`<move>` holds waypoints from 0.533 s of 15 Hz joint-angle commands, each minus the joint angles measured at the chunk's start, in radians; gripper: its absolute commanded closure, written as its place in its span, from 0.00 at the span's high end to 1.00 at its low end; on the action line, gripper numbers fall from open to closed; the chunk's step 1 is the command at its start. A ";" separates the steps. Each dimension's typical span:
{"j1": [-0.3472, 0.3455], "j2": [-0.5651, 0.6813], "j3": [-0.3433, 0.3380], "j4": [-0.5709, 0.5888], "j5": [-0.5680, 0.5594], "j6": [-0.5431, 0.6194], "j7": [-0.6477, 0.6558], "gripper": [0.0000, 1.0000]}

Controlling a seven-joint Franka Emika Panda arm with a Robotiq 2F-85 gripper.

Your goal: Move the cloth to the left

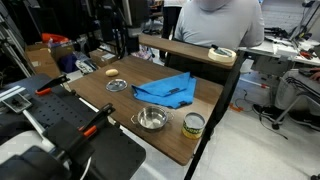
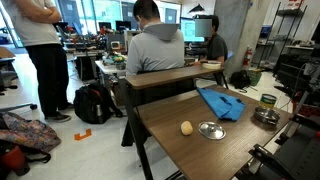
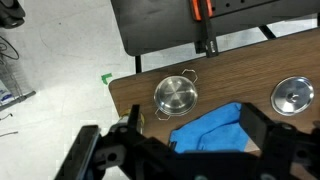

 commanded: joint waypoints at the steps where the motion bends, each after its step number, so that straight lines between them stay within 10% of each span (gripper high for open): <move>1: -0.011 0.205 -0.041 0.155 0.088 0.007 -0.016 1.00; 8: -0.019 0.269 -0.046 0.198 0.148 0.001 -0.053 1.00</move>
